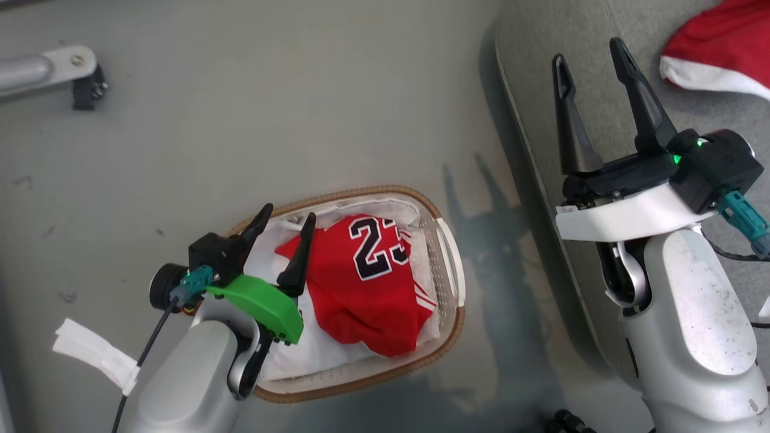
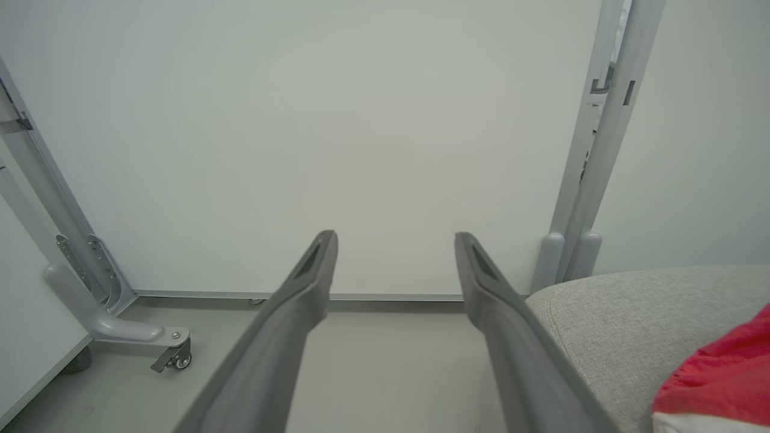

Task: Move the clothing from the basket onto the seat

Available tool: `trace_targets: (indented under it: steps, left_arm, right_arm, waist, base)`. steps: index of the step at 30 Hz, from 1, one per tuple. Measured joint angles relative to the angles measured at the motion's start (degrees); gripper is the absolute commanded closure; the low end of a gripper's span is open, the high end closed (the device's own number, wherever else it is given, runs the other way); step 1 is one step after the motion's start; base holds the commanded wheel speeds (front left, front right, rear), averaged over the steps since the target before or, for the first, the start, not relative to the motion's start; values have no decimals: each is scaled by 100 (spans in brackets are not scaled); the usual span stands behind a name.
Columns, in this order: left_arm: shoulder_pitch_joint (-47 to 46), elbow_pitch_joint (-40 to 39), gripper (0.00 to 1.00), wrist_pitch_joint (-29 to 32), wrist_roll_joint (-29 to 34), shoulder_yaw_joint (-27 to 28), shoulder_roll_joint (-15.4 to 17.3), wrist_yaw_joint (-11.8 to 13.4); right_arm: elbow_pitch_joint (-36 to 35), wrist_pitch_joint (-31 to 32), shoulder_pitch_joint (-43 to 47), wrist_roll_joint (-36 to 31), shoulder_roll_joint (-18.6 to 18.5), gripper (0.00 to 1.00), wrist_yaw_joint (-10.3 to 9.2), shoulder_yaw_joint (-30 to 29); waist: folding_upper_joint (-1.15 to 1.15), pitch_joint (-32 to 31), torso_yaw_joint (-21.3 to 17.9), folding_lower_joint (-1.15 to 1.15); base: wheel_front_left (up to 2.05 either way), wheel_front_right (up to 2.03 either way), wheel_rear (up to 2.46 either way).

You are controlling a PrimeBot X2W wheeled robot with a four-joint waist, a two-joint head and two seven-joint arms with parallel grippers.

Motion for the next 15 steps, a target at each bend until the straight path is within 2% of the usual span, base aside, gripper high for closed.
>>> trace_targets:
  steps: [15]
  left_arm:
    - [-1129,609,0,0,-634,-1717,467,0]
  right_arm:
    - [-386,1,-477,159,-1,0,1,244]
  waist:
    - [0,1210,-569,0]
  base:
    - [0,0,0]
